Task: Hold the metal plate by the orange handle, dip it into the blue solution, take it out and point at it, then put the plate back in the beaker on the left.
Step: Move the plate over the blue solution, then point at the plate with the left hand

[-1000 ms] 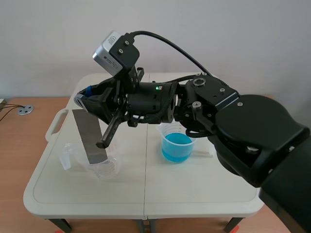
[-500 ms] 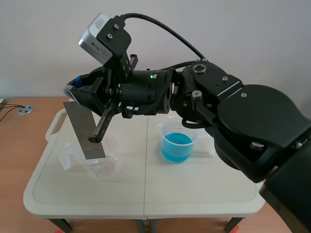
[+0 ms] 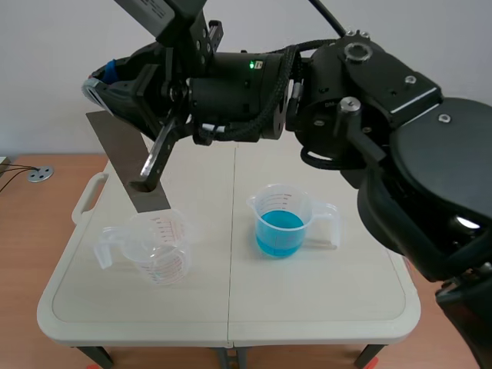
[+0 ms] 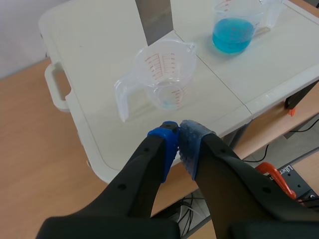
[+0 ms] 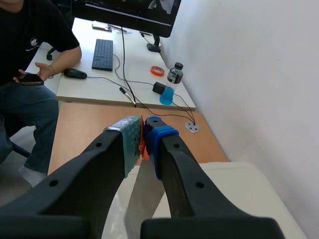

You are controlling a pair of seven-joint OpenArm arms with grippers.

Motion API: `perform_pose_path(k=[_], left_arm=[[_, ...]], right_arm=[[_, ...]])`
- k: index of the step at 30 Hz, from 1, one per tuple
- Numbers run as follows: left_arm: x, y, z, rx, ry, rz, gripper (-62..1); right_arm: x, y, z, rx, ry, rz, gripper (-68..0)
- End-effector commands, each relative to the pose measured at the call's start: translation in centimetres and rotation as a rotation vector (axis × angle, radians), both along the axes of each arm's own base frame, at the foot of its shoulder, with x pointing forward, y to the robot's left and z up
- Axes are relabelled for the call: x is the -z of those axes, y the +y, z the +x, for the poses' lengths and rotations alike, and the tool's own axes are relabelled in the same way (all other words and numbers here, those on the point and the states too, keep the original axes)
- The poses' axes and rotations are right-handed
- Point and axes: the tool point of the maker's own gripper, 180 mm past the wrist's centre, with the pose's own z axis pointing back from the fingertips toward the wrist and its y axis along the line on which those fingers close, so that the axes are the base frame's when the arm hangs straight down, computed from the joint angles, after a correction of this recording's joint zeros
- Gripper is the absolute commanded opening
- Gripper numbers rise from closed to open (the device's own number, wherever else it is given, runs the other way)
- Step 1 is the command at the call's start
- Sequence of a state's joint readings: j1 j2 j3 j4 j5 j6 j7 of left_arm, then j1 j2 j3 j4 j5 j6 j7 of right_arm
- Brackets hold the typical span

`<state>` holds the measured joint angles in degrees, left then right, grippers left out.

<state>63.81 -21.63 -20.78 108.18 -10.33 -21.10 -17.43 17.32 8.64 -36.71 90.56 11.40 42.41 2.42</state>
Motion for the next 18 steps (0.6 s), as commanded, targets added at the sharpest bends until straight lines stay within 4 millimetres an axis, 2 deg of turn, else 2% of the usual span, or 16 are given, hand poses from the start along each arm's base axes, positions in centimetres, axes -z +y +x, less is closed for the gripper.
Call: perform_pose_path(k=[1,11,18], left_arm=[[-0.5,-0.3,0.2,0.005,-0.019,-0.017,-55.8],[-0.5,-0.3,0.2,0.005,-0.019,-0.017,-55.8],[-0.6,-0.3,0.3,0.006,-0.024,-0.018,-55.8]], right_arm=[[-1.5,-0.8,0.2,0.014,-0.03,0.03,-66.4],[-3.7,-4.2,0.4,0.087,-0.037,0.065,-66.4],[-4.2,-7.2,0.7,0.143,-0.027,0.063,-66.4]])
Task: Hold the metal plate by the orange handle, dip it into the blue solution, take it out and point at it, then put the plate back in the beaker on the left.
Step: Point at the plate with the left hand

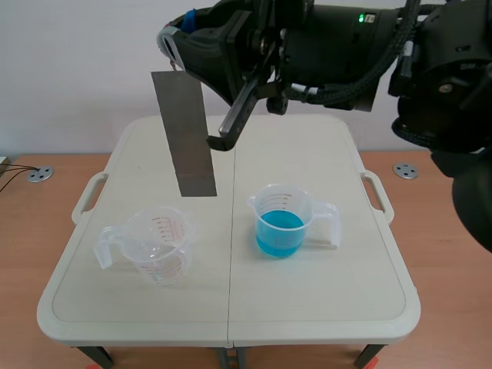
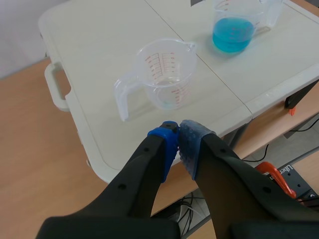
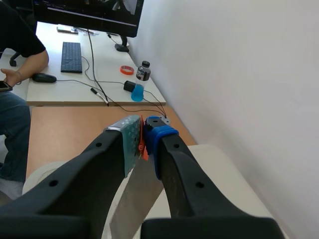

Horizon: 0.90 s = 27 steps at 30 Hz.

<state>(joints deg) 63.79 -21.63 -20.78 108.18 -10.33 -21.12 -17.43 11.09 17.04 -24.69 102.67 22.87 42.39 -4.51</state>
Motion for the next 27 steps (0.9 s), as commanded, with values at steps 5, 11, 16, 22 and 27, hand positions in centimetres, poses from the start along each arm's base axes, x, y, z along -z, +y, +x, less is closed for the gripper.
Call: perform_pose_path(k=[5,11,16,22,27], left_arm=[[-1.1,-0.4,1.1,0.014,-0.054,-0.023,-55.9],[-2.0,-0.5,3.1,0.023,-0.115,-0.015,-55.9],[-2.5,-0.7,4.2,0.032,-0.144,-0.009,-55.9],[-2.5,-1.8,5.8,0.074,-0.151,0.005,-55.9],[-3.2,-2.6,7.4,0.086,-0.185,0.007,-55.9]], right_arm=[[-1.8,-2.6,0.0,0.041,-0.035,0.025,-66.4],[-2.2,-5.2,0.2,0.087,-0.033,0.011,-66.4],[-2.2,-7.4,0.8,0.141,-0.031,-0.001,-66.4],[-2.6,-9.5,1.5,0.201,-0.041,-0.016,-66.4],[-2.9,-10.6,2.1,0.243,-0.052,-0.028,-66.4]])
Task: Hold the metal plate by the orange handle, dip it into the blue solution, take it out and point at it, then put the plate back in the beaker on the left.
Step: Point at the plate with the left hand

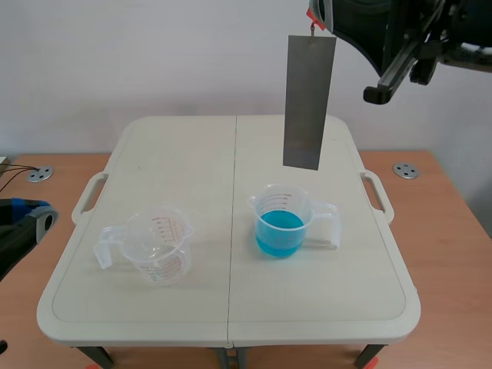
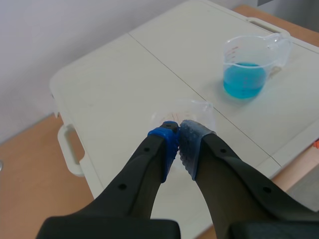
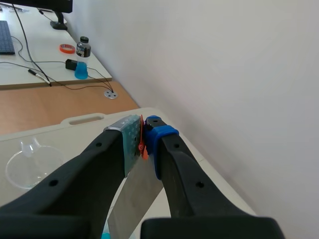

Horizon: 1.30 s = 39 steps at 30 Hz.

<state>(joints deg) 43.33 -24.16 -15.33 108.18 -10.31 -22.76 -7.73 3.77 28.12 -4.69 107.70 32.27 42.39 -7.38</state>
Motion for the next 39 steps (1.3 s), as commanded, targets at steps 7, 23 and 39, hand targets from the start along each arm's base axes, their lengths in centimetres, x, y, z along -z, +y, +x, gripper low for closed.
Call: perform_pose_path(k=[7,23,39], left_arm=[[-1.8,-1.7,2.5,0.031,-0.068,-0.017,-55.9],[-2.6,-6.8,7.9,0.122,-0.125,-0.018,-55.9],[1.7,-10.4,11.7,0.165,-0.076,0.017,-55.9]], right_arm=[[-1.0,-0.4,0.1,0.007,-0.028,-0.003,-66.5],[0.0,-1.5,1.1,0.031,-0.041,0.022,-66.5],[0.2,-1.7,1.3,0.034,-0.046,0.034,-66.4]])
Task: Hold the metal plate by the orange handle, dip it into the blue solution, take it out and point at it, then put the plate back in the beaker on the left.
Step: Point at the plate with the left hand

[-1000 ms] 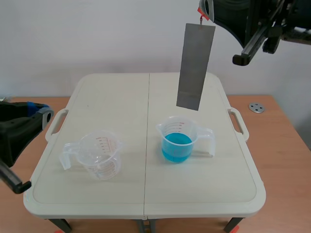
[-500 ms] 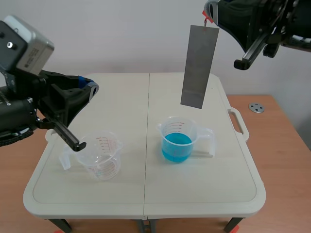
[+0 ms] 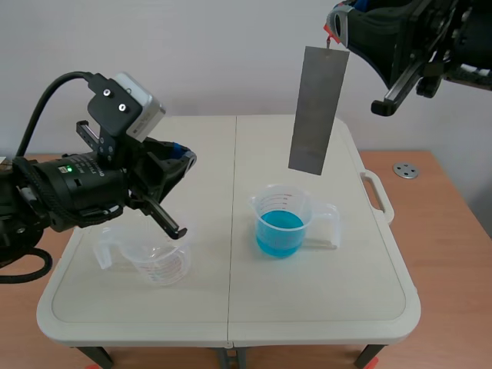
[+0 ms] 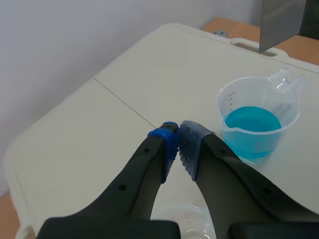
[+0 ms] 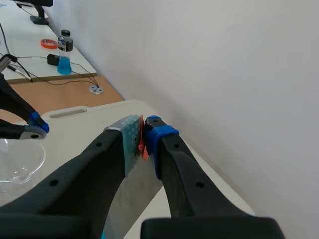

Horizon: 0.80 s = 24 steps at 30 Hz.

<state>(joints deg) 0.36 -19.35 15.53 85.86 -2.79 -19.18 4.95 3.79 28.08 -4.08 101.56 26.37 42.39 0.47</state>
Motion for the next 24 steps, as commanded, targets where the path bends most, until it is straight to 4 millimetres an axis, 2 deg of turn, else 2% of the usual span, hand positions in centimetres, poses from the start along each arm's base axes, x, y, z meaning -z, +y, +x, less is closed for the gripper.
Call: perform_pose_path(k=[1,12,19,24], left_arm=[[-1.1,-0.6,0.5,0.006,-0.032,-0.026,-55.9],[0.6,-2.9,2.3,0.032,-0.014,0.004,-55.9],[0.6,-4.5,3.4,0.062,-0.028,0.016,-55.9],[0.1,-6.2,3.2,0.111,-0.047,0.006,-55.9]], right_arm=[[-1.4,0.1,-0.2,-0.015,-0.04,0.024,-66.5],[-1.4,0.1,-0.2,-0.016,-0.04,0.024,-66.4],[-1.3,0.4,-0.3,-0.025,-0.035,0.025,-66.4],[-1.3,0.4,-0.3,-0.026,-0.036,0.027,-66.4]])
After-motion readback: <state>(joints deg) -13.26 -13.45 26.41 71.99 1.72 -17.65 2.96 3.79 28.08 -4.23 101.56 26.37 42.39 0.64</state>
